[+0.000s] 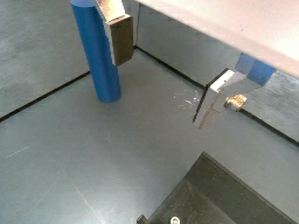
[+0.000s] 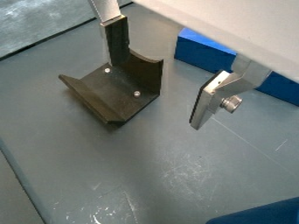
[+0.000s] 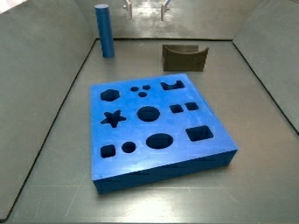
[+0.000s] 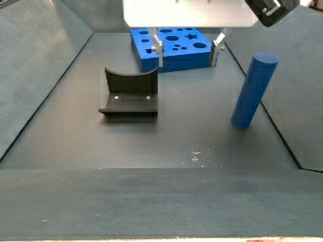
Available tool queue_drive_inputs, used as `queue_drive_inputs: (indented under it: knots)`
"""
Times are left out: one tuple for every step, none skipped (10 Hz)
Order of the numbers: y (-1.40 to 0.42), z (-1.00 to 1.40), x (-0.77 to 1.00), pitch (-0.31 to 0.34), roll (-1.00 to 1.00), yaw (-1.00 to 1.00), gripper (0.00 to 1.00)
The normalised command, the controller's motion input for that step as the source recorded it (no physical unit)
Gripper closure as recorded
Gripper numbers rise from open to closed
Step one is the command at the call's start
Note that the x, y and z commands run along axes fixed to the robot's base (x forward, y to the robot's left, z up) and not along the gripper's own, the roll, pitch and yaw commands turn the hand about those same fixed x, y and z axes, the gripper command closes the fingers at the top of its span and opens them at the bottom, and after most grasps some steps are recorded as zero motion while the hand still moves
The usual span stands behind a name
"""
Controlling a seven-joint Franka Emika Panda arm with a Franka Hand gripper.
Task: Pick up the round object. Move up. Move to above the board. Insert the round object.
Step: Pick up the round object.
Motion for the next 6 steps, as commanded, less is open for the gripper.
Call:
queue_drive_inputs:
  knots:
    - [0.0, 0.0, 0.0, 0.04, -0.03, 0.0, 0.0]
    - [-0.03, 0.0, 0.05, 0.0, 0.0, 0.0, 0.0]
    - [0.0, 0.73, 0.31, 0.614, 0.06, -0.18, 0.0]
    - [0.0, 0.92, 0.22, 0.614, 0.07, -0.31, 0.0]
    - [0.0, 1.0, 0.03, 0.5, 0.0, -0.26, 0.0]
    - [0.14, 0.0, -0.9, 0.0, 0.0, -0.27, 0.0]
